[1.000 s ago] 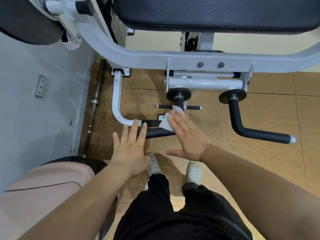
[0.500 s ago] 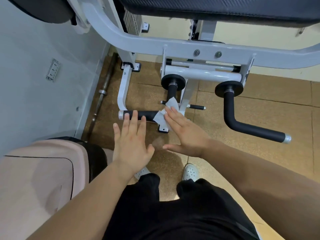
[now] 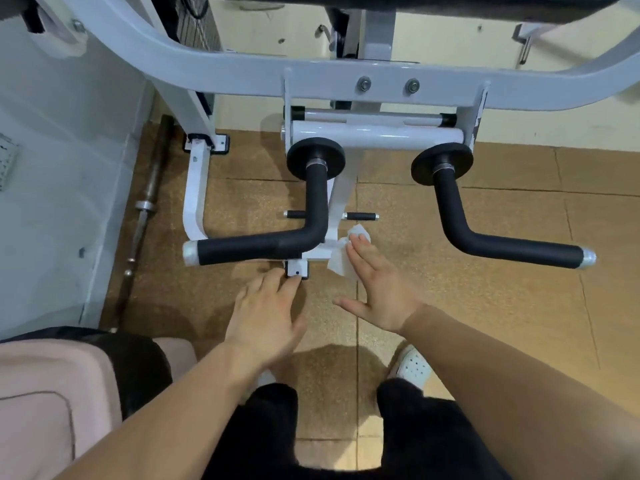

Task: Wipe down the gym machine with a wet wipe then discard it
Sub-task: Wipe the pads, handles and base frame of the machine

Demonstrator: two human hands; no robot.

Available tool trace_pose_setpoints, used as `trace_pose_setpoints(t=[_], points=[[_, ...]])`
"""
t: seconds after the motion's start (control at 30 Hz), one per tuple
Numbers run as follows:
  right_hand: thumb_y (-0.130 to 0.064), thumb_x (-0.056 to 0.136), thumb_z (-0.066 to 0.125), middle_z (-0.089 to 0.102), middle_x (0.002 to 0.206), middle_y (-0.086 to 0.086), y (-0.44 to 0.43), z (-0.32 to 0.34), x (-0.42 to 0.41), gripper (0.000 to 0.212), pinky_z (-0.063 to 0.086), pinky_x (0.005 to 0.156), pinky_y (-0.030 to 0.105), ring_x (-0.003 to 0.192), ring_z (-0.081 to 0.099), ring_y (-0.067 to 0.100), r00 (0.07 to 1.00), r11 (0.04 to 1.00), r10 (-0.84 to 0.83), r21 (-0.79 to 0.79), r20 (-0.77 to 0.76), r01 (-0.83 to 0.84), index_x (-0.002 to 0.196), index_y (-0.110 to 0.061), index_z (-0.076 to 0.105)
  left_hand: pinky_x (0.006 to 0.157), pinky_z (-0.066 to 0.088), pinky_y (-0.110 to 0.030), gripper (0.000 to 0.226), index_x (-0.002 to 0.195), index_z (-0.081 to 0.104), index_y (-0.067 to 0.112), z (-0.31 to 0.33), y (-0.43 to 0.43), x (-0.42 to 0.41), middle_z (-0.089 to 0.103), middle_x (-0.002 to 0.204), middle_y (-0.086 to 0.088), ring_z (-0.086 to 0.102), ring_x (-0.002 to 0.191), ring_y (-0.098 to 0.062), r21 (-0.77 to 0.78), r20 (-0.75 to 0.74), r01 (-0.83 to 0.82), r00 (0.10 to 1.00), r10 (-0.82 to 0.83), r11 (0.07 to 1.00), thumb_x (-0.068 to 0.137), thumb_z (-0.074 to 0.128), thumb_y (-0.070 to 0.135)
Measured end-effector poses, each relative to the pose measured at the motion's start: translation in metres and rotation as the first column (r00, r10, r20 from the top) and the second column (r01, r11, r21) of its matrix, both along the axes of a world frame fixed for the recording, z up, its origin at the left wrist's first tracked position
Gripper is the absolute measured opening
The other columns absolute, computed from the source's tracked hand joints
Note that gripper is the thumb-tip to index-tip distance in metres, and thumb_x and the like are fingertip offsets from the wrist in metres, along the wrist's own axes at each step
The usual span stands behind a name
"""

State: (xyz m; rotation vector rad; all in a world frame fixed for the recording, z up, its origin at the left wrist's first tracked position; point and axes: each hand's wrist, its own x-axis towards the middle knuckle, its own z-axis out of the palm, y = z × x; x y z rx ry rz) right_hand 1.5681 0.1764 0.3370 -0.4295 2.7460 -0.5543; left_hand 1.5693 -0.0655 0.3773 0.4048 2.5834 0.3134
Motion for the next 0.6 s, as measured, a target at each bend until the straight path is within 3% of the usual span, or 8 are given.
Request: trace_pose_setpoints(t=[0.1, 0.2, 0.27, 0.33, 0.4, 0.5, 0.6], points=[[-0.068, 0.095, 0.049, -0.012, 0.167, -0.001, 0.018, -0.050, -0.027, 0.100, 0.000, 0.128, 0.030, 0.157, -0.014, 0.014, 0.998, 0.999, 0.044, -0.018, -0.052, -0.045, 0.162, -0.012, 0.001, 0.122, 0.026, -0.044, 0.070, 0.158, 0.026, 0.029, -0.051, 0.018, -0.027, 0.024, 0.163, -0.003, 0.026, 0.148, -0.026, -0.022, -0.011, 0.020, 1.000, -0.020, 1.000, 0.096, 0.051, 0.051], [-0.060, 0.097, 0.056, -0.012, 0.170, 0.002, 0.039, -0.104, -0.057, 0.098, 0.001, 0.128, 0.032, 0.158, -0.012, 0.016, 0.993, 0.997, 0.065, -0.033, -0.097, -0.068, 0.164, -0.010, 0.005, 0.111, 0.042, -0.041, 0.072, 0.157, 0.031, 0.028, -0.102, 0.036, -0.058, 0.039, 0.156, -0.003, 0.046, 0.135, -0.026, -0.009, -0.099, 0.050, 0.994, -0.051, 0.999, 0.093, 0.055, 0.049], [-0.057, 0.098, 0.054, -0.004, 0.172, 0.010, 0.049, -0.136, -0.081, 0.095, 0.010, 0.129, 0.043, 0.159, -0.005, 0.023, 0.979, 0.994, 0.058, -0.077, -0.194, -0.074, 0.163, -0.004, 0.011, 0.105, 0.048, -0.040, 0.074, 0.155, 0.038, 0.024, -0.132, 0.045, -0.075, 0.045, 0.153, -0.005, 0.052, 0.130, -0.027, -0.007, -0.168, 0.088, 0.982, -0.088, 0.996, 0.089, 0.065, 0.044], [-0.049, 0.099, 0.054, 0.014, 0.168, 0.024, 0.057, -0.170, -0.110, 0.086, 0.021, 0.127, 0.051, 0.158, 0.010, 0.036, 0.918, 0.994, 0.042, -0.073, -0.394, -0.076, 0.157, 0.007, 0.023, 0.102, 0.050, -0.041, 0.078, 0.151, 0.046, 0.019, -0.166, 0.051, -0.096, 0.049, 0.152, -0.011, 0.057, 0.128, -0.031, -0.022, -0.281, 0.150, 0.948, -0.150, 0.989, 0.082, 0.076, 0.039], [-0.039, 0.100, 0.053, 0.020, 0.166, 0.027, 0.065, -0.197, -0.141, 0.078, 0.028, 0.123, 0.055, 0.156, 0.015, 0.040, 0.854, 0.996, 0.007, -0.069, -0.521, -0.051, 0.156, 0.009, 0.025, 0.114, 0.038, -0.044, 0.083, 0.156, 0.036, 0.019, -0.197, 0.058, -0.121, 0.039, 0.159, -0.013, 0.046, 0.140, -0.034, -0.037, -0.348, 0.179, 0.920, -0.180, 0.983, 0.085, 0.073, 0.038], [-0.035, 0.104, 0.050, 0.015, 0.169, 0.022, 0.074, -0.223, -0.176, 0.073, 0.025, 0.125, 0.053, 0.158, 0.011, 0.037, 0.774, 0.997, -0.035, -0.071, -0.632, -0.013, 0.158, 0.005, 0.022, 0.127, 0.012, -0.044, 0.085, 0.163, 0.005, 0.026, -0.231, 0.079, -0.159, 0.004, 0.171, -0.003, 0.013, 0.155, -0.027, -0.007, -0.333, 0.142, 0.933, -0.136, 0.990, 0.097, 0.056, 0.038], [-0.031, 0.101, 0.056, 0.019, 0.166, 0.025, 0.076, -0.236, -0.202, 0.074, 0.017, 0.128, 0.044, 0.157, 0.011, 0.038, 0.651, 0.996, -0.048, -0.088, -0.757, -0.029, 0.157, 0.007, 0.026, 0.125, 0.019, -0.051, 0.088, 0.163, 0.001, 0.024, -0.252, 0.099, -0.183, 0.005, 0.171, -0.004, 0.016, 0.154, -0.026, 0.109, -0.448, 0.151, 0.890, -0.087, 0.983, 0.096, 0.059, 0.030]])
